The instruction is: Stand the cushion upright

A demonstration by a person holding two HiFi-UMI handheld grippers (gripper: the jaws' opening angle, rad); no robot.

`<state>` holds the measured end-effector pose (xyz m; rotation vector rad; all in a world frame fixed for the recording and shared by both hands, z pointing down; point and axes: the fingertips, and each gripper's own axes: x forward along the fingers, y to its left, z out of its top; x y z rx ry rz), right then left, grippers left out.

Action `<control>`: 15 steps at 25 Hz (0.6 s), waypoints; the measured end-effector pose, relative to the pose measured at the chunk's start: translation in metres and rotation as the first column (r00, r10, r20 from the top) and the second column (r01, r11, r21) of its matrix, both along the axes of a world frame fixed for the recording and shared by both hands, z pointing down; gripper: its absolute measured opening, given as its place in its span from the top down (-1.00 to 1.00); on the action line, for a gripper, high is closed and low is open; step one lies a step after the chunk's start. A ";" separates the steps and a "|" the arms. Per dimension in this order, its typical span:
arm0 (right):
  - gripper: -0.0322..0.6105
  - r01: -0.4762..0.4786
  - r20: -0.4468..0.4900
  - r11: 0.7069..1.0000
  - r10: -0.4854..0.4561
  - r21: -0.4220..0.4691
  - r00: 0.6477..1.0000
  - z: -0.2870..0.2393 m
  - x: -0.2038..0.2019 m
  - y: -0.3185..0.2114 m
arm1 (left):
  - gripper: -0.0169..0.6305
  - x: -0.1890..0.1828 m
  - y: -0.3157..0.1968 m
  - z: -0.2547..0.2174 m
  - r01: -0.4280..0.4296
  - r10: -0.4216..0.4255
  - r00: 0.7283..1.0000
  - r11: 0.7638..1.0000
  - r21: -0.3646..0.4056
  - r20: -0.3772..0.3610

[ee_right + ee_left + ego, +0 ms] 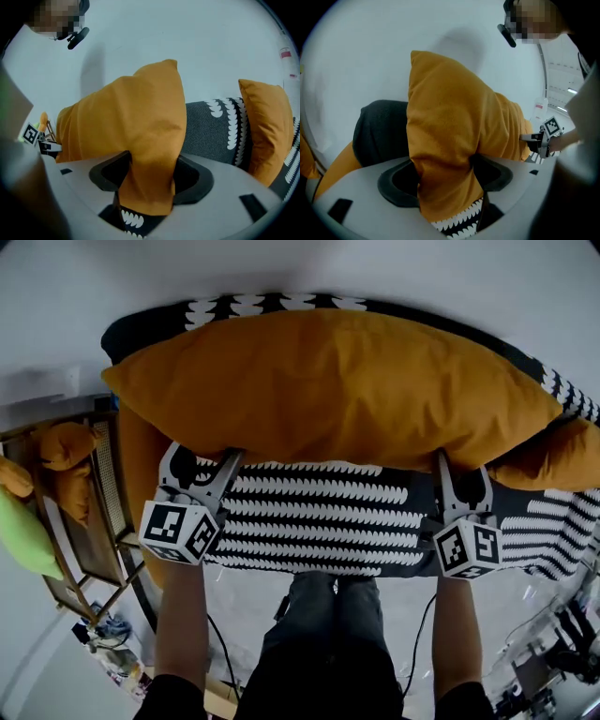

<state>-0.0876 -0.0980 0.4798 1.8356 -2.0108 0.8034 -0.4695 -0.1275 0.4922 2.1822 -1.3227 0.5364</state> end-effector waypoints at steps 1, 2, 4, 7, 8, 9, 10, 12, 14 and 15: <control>-0.04 -0.003 -0.008 0.999 0.003 -0.033 1.000 0.011 0.000 0.004 | -0.16 -0.003 0.004 0.015 0.014 -0.013 1.000 0.999 -0.044 0.019; -0.05 -0.007 -0.016 0.998 0.006 -0.069 1.000 0.023 -0.001 0.009 | -0.18 -0.007 0.008 0.029 0.033 -0.030 0.999 0.996 -0.084 0.036; -0.10 -0.020 -0.030 0.994 0.016 -0.109 0.999 0.039 -0.002 0.015 | -0.18 -0.012 0.014 0.046 0.078 -0.074 0.996 0.990 -0.118 0.045; -0.10 -0.028 -0.056 0.995 0.022 -0.098 0.998 0.041 -0.004 0.014 | -0.18 -0.018 0.014 0.047 0.127 -0.127 0.992 0.987 -0.103 0.010; -0.11 -0.030 -0.062 0.995 0.024 -0.098 0.998 0.041 -0.005 0.013 | -0.18 -0.021 0.015 0.047 0.137 -0.138 0.990 0.985 -0.101 0.002; -0.13 -0.032 -0.066 0.994 0.025 -0.102 0.997 0.041 -0.006 0.012 | -0.18 -0.025 0.017 0.048 0.148 -0.149 0.989 0.984 -0.101 -0.003; -0.14 -0.034 -0.069 0.994 0.026 -0.107 0.997 0.042 -0.007 0.013 | -0.18 -0.030 0.021 0.048 0.160 -0.162 0.987 0.982 -0.101 -0.006; -0.16 -0.048 -0.054 0.992 0.042 -0.114 0.998 0.042 -0.007 0.016 | -0.18 -0.039 0.028 0.043 0.202 -0.206 0.978 0.974 -0.098 -0.026; -0.16 -0.087 -0.013 0.989 0.086 -0.119 0.996 0.038 0.000 0.026 | -0.18 -0.038 0.033 0.025 0.251 -0.259 0.963 0.964 -0.091 -0.080; -0.16 -0.104 0.001 0.988 0.105 -0.117 0.994 0.033 0.005 0.032 | -0.18 -0.032 0.035 0.014 0.263 -0.270 0.957 0.961 -0.081 -0.107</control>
